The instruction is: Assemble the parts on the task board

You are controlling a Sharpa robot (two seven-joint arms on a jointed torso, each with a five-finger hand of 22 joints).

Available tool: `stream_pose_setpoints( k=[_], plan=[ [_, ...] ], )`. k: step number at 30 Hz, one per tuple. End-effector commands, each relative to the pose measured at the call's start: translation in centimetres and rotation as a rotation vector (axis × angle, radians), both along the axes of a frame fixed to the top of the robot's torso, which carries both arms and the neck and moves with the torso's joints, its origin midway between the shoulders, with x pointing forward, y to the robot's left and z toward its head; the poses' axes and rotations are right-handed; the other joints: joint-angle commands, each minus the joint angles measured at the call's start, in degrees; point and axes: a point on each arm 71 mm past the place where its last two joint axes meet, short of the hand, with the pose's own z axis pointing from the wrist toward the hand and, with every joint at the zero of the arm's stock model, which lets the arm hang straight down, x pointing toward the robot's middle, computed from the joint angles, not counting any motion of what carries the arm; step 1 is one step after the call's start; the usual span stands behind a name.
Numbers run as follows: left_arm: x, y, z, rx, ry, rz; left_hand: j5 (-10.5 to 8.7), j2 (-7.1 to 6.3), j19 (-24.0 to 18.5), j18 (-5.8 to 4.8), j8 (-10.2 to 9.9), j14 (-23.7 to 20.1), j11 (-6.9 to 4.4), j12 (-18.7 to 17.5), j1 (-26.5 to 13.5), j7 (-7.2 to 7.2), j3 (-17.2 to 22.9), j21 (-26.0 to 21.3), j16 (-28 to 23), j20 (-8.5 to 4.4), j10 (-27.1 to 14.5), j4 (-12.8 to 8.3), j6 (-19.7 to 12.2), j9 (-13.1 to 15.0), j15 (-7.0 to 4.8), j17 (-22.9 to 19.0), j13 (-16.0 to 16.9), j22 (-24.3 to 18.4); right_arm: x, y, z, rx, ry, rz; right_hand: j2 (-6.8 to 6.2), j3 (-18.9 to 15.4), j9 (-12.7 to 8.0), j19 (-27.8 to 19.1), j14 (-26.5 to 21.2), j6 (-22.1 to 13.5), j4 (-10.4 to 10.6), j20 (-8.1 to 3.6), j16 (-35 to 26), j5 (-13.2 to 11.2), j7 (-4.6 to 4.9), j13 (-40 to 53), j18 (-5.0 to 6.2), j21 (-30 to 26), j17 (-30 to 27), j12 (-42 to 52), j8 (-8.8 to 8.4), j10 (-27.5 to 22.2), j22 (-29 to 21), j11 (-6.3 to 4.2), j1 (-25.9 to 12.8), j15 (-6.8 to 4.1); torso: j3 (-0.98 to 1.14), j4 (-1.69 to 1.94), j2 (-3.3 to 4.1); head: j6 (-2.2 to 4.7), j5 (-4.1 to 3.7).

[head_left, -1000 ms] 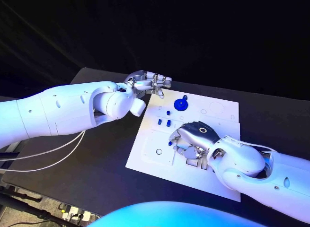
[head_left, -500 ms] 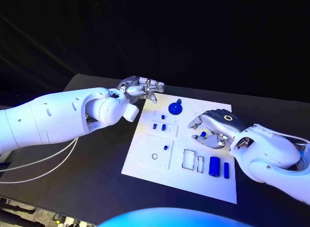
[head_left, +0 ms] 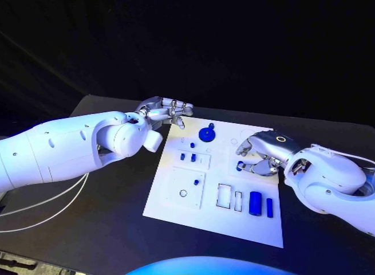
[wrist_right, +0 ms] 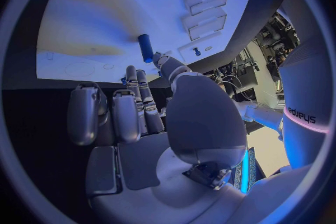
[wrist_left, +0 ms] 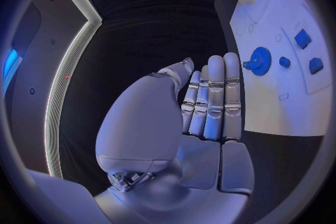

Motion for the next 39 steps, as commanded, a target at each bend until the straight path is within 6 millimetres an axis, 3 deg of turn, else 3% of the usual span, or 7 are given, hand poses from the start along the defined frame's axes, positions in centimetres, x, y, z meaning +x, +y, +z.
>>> stream_pose_setpoints(
  k=[1, 18, 28, 39],
  plan=[
    [-0.04, -0.24, 0.13, -0.007, -0.01, -0.022, 0.05, 0.13, 0.1, 0.35, 0.25, -0.23, -0.11, 0.2, -0.56, 0.09, -0.38, -0.29, -0.29, 0.13, -0.43, 0.02, -0.32, -0.06, 0.1, -0.06, 0.03, -0.06, 0.04, 0.03, -0.65, -0.038, 0.046, 0.003, 0.06, -0.38, -0.06, -0.26, 1.74, -0.04, 0.03, -0.11, -0.22, 0.23, -0.52, -0.07, 0.39, -0.17, 0.03, 0.33, -0.02, -0.29, 6.47, -0.05, 0.26, -0.07, -0.01, 0.03, 0.05, -0.08, 0.01],
    [-0.02, -0.17, 0.1, -0.005, -0.008, -0.022, 0.05, 0.13, 0.1, 0.35, 0.25, -0.23, -0.11, 0.2, -0.56, 0.09, -0.38, -0.29, -0.29, 0.13, -0.43, 0.02, -0.32, -0.06, 0.1, -0.06, 0.03, -0.06, 0.21, -0.02, -1.5, -0.056, 0.091, -0.009, 2.41, -0.14, 0.34, 0.91, 2.07, 2.41, 0.17, -0.51, 0.52, 0.4, -0.08, 0.25, -0.02, 1.56, 0.95, 2.7, 1.07, 2.94, 7.5, -0.67, 2.17, -0.57, -0.01, -0.02, -0.02, -0.37, 0.09],
    [-0.01, -0.21, 0.09, -0.005, -0.008, -0.022, 0.06, 0.2, 0.1, 0.35, 0.31, -0.24, -0.11, 0.31, -0.64, 0.09, -0.46, -0.38, -0.32, 0.16, -0.5, 0.06, -0.36, -0.05, 0.12, -0.08, 0.04, -0.12, 0.07, 0.34, -1.3, -0.025, 0.078, 0.003, 4.31, 2.21, 0.88, 1.78, 2.26, 5.05, 0.14, -1.1, 1.05, -1.37, -0.81, 0.42, -0.36, 3.07, 1.56, 3.51, 2.11, 5.94, 8.4, -1.57, 3.49, -1.29, 0.02, -0.04, -0.04, -0.35, 0.07],
    [0.0, -0.21, 0.08, -0.005, -0.006, -0.022, 0.06, 0.2, 0.1, 0.35, 0.31, -0.24, -0.11, 0.31, -0.64, 0.09, -0.46, -0.38, -0.32, 0.16, -0.5, 0.06, -0.36, -0.05, 0.12, -0.08, 0.04, -0.12, 0.08, 0.32, -1.21, -0.012, 0.074, -0.011, 4.7, 2.7, 1.23, 1.97, 2.28, 6.01, 0.64, -1.37, 1.14, -1.91, -1.19, 0.49, -0.44, 3.38, 1.6, 3.56, 2.49, 7.01, 8.65, -1.9, 3.04, -1.54, -0.01, 0.0, -0.03, -0.44, -0.03]
  ],
)
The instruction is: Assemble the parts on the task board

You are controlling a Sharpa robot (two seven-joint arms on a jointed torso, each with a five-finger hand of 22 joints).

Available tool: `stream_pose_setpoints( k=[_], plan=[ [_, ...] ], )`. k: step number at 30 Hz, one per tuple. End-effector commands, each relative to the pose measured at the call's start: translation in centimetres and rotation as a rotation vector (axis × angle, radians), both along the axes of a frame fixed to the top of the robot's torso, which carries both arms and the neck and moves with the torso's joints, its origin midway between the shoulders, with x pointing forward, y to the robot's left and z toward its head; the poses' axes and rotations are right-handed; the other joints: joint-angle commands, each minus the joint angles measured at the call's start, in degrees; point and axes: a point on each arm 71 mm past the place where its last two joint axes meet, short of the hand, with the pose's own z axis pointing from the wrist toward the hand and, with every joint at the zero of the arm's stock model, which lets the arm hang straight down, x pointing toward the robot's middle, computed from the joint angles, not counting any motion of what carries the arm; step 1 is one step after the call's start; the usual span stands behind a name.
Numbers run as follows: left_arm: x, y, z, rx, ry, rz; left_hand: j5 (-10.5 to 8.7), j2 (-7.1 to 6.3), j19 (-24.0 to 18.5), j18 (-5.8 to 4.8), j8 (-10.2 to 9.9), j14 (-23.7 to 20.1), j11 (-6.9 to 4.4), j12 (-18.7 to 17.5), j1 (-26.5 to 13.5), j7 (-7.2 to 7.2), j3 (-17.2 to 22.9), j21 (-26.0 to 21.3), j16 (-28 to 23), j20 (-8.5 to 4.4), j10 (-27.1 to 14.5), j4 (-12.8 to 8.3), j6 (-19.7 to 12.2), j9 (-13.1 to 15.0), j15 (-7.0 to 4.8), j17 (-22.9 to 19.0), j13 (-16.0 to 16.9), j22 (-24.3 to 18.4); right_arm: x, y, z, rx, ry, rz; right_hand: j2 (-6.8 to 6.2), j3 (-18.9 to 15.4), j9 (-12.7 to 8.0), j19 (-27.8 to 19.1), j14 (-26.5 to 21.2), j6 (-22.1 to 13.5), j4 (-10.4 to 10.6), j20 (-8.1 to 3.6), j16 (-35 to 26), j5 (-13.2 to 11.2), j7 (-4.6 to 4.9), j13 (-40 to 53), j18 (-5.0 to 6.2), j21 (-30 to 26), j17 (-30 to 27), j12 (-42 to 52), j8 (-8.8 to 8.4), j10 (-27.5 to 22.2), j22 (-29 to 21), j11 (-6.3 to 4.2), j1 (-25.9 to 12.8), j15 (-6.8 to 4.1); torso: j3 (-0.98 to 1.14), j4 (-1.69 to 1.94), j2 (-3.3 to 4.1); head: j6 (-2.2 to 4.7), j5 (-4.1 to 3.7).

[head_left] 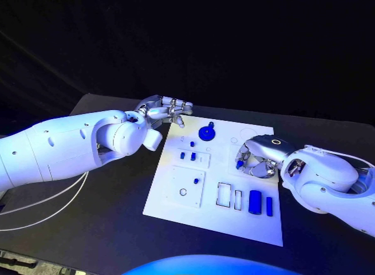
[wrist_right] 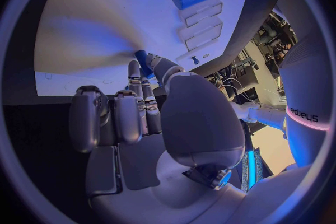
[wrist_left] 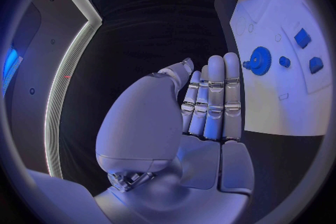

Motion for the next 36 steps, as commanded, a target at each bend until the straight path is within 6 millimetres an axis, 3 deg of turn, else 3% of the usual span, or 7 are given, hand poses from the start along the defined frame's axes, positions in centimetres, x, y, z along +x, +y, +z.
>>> stream_pose_setpoints(
  k=[1, 11, 23, 36],
  plan=[
    [0.0, -0.2, 0.1, -0.005, -0.006, -0.021, 0.06, -0.03, 0.1, 0.35, 0.31, -0.24, 0.1, 0.32, -0.41, 0.1, -0.31, -0.38, -0.32, 0.16, -0.29, -0.1, -0.36, -0.05, 0.12, -0.1, 0.04, -0.06, 0.0, 0.0, 0.1, 0.015, -0.007, -0.009, 0.51, 0.27, 0.25, 0.45, 2.49, 0.64, 0.24, -0.26, 0.39, -0.27, -0.07, 0.08, -0.46, 0.49, 0.09, 0.26, 0.45, 0.58, 8.73, -0.11, -0.26, -0.54, -0.01, 0.03, 0.0, -0.09, 0.0],
    [0.0, -0.2, 0.0, -0.003, -0.001, -0.021, 0.06, 0.03, 0.11, 0.36, 0.35, -0.24, 0.1, 0.38, -0.44, 0.1, -0.33, -0.43, -0.33, 0.17, -0.33, -0.08, -0.39, -0.04, 0.12, -0.11, 0.05, -0.09, -0.5, -0.1, 0.5, 0.072, 0.027, -0.035, 0.87, 0.36, 0.61, 0.61, 2.54, 1.25, 1.08, -0.48, 0.54, -0.39, -0.49, 0.19, -0.52, 0.76, 0.27, 0.28, 0.73, 1.31, 8.93, -0.4, -1.07, -0.79, 0.0, 0.02, -0.05, -0.07, -0.1],
    [0.1, -0.3, 0.0, -0.001, 0.004, -0.024, 0.07, 0.04, 0.11, 0.37, 0.37, -0.26, 0.1, 0.42, -0.34, 0.09, -0.33, -0.48, -0.35, 0.17, -0.42, -0.17, -0.45, -0.05, 0.11, -0.13, 0.04, -0.12, -1.2, -0.1, 2.9, 0.193, 0.092, -0.06, 0.78, 0.22, 0.76, 0.67, 2.54, 1.27, 1.59, -0.57, 0.54, -0.42, -0.53, 0.2, -0.55, 0.85, 0.22, 0.13, 0.73, 1.43, 9.02, -0.43, -1.67, -0.84, -0.03, 0.05, -0.08, 0.23, -0.22],
    [0.1, -0.4, -0.1, -0.002, 0.005, -0.027, 0.07, 0.04, 0.11, 0.37, 0.37, -0.26, 0.1, 0.42, -0.34, 0.09, -0.33, -0.48, -0.35, 0.17, -0.42, -0.17, -0.45, -0.05, 0.11, -0.13, 0.04, -0.12, -2.7, 2.7, 4.1, 0.341, 0.117, 0.013, 0.73, 0.2, 0.78, 0.61, 2.54, 1.1, 1.72, -0.59, 0.55, -0.4, -0.46, 0.17, -0.52, 0.71, 0.23, -0.02, 0.63, 1.29, 8.98, -0.4, -1.79, -0.84, -0.06, 0.03, 0.0, 0.24, 0.34]
  ],
)
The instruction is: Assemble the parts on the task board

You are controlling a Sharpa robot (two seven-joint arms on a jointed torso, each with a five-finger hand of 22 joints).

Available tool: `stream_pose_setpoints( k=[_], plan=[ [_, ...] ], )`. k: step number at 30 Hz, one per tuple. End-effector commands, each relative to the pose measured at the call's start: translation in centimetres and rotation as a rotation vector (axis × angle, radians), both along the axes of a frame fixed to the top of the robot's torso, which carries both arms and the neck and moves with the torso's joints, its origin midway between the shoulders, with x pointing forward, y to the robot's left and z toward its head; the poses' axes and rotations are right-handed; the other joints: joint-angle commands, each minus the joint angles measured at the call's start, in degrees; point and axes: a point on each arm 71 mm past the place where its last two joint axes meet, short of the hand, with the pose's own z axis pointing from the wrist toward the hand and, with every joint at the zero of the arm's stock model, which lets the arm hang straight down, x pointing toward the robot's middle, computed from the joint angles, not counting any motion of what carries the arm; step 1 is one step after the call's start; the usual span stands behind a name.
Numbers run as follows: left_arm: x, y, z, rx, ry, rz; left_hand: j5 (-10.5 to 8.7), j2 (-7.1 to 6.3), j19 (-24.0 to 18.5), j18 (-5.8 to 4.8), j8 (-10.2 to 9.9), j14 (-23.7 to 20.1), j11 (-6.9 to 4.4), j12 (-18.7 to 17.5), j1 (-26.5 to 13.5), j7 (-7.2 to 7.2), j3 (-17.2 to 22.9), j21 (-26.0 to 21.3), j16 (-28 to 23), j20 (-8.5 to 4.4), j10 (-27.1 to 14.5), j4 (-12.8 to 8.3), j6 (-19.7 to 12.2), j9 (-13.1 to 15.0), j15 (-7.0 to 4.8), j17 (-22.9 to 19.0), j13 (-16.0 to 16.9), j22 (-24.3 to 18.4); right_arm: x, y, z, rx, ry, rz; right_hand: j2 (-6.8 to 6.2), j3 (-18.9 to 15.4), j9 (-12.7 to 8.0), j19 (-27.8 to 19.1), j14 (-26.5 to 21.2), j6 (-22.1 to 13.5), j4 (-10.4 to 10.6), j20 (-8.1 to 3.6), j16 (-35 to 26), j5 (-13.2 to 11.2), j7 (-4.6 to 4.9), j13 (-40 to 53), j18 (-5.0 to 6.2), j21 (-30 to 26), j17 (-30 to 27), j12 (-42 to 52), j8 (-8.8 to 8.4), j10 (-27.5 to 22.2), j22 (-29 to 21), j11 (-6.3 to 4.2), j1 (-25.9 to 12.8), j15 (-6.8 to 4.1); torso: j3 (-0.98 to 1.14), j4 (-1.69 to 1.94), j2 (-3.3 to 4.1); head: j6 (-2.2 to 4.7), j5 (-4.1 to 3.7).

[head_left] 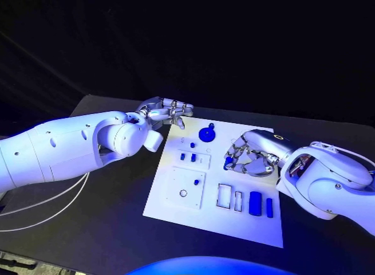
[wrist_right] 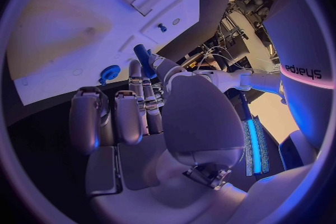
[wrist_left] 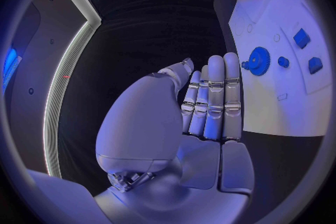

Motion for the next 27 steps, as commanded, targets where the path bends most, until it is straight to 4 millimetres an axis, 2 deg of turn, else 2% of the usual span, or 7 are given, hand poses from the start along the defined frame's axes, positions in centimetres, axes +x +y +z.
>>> stream_pose_setpoints(
  k=[1, 8, 13, 17, 23, 27],
  plan=[
    [-0.1, -0.3, 0.1, -0.006, -0.005, -0.024, 0.07, 0.04, 0.12, 0.37, 0.37, -0.26, 0.09, 0.13, -0.34, 0.09, -0.33, -0.25, -0.35, 0.17, -0.42, -0.17, -0.45, -0.05, 0.11, -0.08, 0.04, -0.07, -0.5, 1.0, 0.3, 0.091, 0.006, 0.021, 0.08, 0.08, 0.1, 0.2, 2.53, 0.17, 0.3, -0.19, 0.33, 0.17, 0.07, 0.03, -0.52, 0.02, 0.03, -0.03, 0.31, 0.28, 8.93, 0.19, -0.65, -0.44, -0.03, 0.0, 0.01, -0.12, 0.36],
    [-0.1, -0.4, 0.1, -0.007, -0.005, -0.027, 0.07, 0.06, 0.12, 0.37, 0.37, -0.27, 0.1, 0.15, -0.31, 0.09, -0.33, -0.27, -0.35, 0.17, -0.46, -0.2, -0.49, -0.05, 0.11, -0.09, 0.04, -0.09, -2.0, 4.3, -0.9, 0.15, 0.016, 0.109, 0.14, 0.14, 0.12, 0.13, 2.53, 0.07, 0.32, -0.2, 0.33, 0.24, 0.11, 0.01, -0.49, -0.15, 0.01, -0.12, 0.26, 0.19, 8.87, 0.21, -0.61, -0.43, 0.01, -0.01, 0.01, -0.58, 1.6],
    [-0.1, -0.4, 0.1, -0.008, -0.005, -0.028, 0.07, 0.08, 0.12, 0.38, 0.38, -0.28, 0.1, 0.17, -0.26, 0.1, -0.32, -0.3, -0.37, 0.17, -0.52, -0.23, -0.53, -0.05, 0.11, -0.1, 0.04, -0.1, -2.8, 5.9, -2.0, 0.17, 0.022, 0.15, 0.16, 0.17, 0.12, 0.11, 2.53, 0.03, 0.3, -0.2, 0.34, 0.28, 0.13, 0.01, -0.48, -0.17, 0.03, -0.16, 0.23, 0.16, 8.86, 0.22, -0.57, -0.43, 0.0, 0.03, 0.04, -0.93, 2.51],
    [-0.1, -0.4, 0.1, -0.007, -0.005, -0.028, 0.07, 0.08, 0.12, 0.38, 0.38, -0.28, 0.1, 0.17, -0.26, 0.1, -0.32, -0.3, -0.37, 0.17, -0.52, -0.23, -0.53, -0.05, 0.11, -0.1, 0.04, -0.1, -3.3, 6.9, -2.8, 0.177, 0.025, 0.175, 0.18, 0.19, 0.13, 0.12, 2.53, -0.01, 0.29, -0.2, 0.34, 0.31, 0.14, 0.0, -0.48, -0.17, 0.03, -0.19, 0.22, 0.13, 8.86, 0.23, -0.53, -0.43, -0.03, -0.06, 0.02, -1.34, 3.27],
    [-0.1, -0.5, 0.1, -0.008, -0.005, -0.031, 0.07, 0.08, 0.12, 0.38, 0.38, -0.28, 0.1, 0.17, -0.26, 0.1, -0.32, -0.3, -0.37, 0.17, -0.52, -0.23, -0.53, -0.05, 0.11, -0.1, 0.04, -0.1, -3.9, 7.9, -4.0, 0.178, 0.031, 0.198, 0.19, 0.21, 0.14, 0.09, 2.54, -0.04, 0.28, -0.2, 0.36, 0.34, 0.16, 0.0, -0.47, -0.23, 0.06, -0.22, 0.2, 0.1, 8.84, 0.24, -0.5, -0.42, 0.0, 0.02, 0.03, -1.48, 3.81],
    [-0.1, -0.4, 0.1, -0.008, -0.004, -0.03, 0.07, 0.08, 0.12, 0.38, 0.38, -0.28, 0.1, 0.17, -0.26, 0.1, -0.32, -0.3, -0.37, 0.17, -0.52, -0.23, -0.53, -0.05, 0.11, -0.1, 0.04, -0.1, -4.1, 8.3, -4.7, 0.176, 0.03, 0.206, 0.21, 0.24, 0.15, 0.1, 2.54, -0.07, 0.27, -0.2, 0.37, 0.37, 0.18, -0.01, -0.48, -0.21, 0.08, -0.25, 0.18, 0.09, 8.85, 0.25, -0.47, -0.41, 0.02, -0.05, 0.04, -1.71, 4.17]
  ],
)
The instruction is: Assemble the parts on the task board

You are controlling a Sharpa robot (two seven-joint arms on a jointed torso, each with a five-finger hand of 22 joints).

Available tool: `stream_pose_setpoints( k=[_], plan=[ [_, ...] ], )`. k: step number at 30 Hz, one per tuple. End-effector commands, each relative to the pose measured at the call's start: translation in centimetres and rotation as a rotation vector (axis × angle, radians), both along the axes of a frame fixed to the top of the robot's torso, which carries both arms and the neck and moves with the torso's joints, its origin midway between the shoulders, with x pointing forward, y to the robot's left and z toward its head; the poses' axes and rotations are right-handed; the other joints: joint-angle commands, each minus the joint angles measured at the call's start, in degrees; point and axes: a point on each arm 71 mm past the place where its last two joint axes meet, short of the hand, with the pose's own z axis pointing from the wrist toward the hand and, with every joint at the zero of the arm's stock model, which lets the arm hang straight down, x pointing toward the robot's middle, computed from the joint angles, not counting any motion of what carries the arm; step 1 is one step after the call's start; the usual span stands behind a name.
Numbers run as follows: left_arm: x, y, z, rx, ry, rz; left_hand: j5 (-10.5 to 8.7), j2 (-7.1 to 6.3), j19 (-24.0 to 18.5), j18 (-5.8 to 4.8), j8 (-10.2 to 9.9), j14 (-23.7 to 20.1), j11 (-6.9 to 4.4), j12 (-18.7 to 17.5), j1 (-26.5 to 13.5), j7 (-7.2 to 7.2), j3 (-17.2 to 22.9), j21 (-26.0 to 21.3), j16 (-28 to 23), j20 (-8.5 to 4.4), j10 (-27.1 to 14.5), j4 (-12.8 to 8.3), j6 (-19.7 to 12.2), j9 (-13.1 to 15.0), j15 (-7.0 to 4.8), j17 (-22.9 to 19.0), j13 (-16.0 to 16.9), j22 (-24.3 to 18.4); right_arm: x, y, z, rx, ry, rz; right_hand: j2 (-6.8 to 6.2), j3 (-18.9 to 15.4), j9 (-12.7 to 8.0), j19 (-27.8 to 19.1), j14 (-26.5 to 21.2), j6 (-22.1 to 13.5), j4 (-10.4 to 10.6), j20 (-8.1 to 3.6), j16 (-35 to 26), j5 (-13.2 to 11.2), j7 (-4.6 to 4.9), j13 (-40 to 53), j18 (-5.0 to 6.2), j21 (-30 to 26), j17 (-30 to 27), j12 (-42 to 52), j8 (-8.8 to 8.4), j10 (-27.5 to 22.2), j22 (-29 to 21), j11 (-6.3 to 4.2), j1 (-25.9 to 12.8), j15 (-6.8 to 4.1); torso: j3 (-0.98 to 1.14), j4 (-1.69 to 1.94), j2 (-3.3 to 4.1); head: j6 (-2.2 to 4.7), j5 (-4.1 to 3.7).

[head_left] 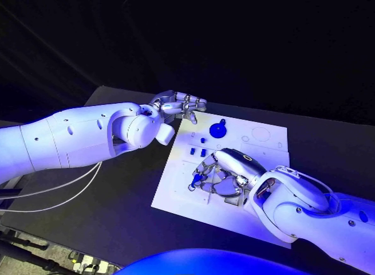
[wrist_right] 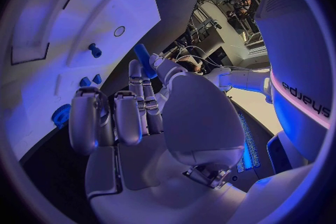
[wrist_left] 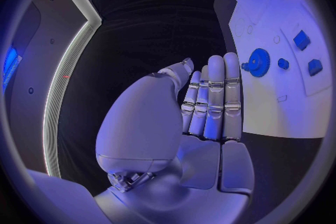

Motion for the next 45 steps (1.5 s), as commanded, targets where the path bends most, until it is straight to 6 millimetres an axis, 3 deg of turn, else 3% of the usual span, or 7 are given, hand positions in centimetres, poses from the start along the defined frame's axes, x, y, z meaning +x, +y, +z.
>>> stream_pose_setpoints(
  k=[1, 12, 45],
  plan=[
    [-0.1, -0.3, 0.1, -0.006, -0.006, -0.023, 0.07, 0.08, 0.12, 0.37, 0.38, -0.28, -0.1, 0.17, -0.27, -0.1, -0.16, -0.31, -0.36, 0.17, -0.31, -0.07, -0.31, -0.05, 0.11, -0.08, 0.04, -0.06, -0.1, 0.3, -0.3, 0.007, -0.048, 0.021, 0.59, 0.08, 0.1, 0.11, 2.54, -0.03, 0.11, -0.2, 0.38, 0.22, 0.18, 0.01, -0.47, -0.21, 0.08, -0.25, 0.12, 0.09, 8.87, 0.24, -0.1, -0.42, 0.02, -0.05, 0.02, -0.18, 0.3],
    [-0.1, -0.3, 0.1, -0.006, -0.005, -0.025, 0.07, 0.08, 0.13, 0.37, 0.39, -0.29, -0.09, 0.2, -0.26, -0.09, -0.18, -0.33, -0.37, 0.18, -0.36, -0.09, -0.34, -0.05, 0.12, -0.09, 0.04, -0.07, 0.1, 0.7, -1.8, -0.014, -0.063, 0.022, 0.63, 0.11, 0.11, 0.11, 2.55, -0.05, 0.09, -0.2, 0.41, 0.25, 0.19, 0.01, -0.47, -0.22, 0.12, -0.27, 0.11, 0.08, 8.87, 0.25, -0.06, -0.41, 0.02, 0.0, 0.04, -0.46, 0.95],
    [-0.1, -0.5, 0.1, -0.007, 0.0, -0.033, 0.06, 0.08, 0.14, 0.37, 0.42, -0.32, -0.06, 0.27, -0.29, -0.06, -0.25, -0.39, -0.4, 0.19, -0.46, -0.1, -0.42, -0.05, 0.14, -0.12, 0.04, -0.11, 0.8, 1.2, -3.4, -0.071, -0.063, 0.003, 0.77, 0.24, 0.15, 0.11, 2.57, -0.14, 0.03, -0.2, 0.49, 0.32, 0.24, 0.01, -0.47, -0.22, 0.24, -0.34, 0.06, 0.06, 8.89, 0.28, 0.1, -0.4, 0.01, -0.05, -0.03, -0.81, 1.44]
  ],
)
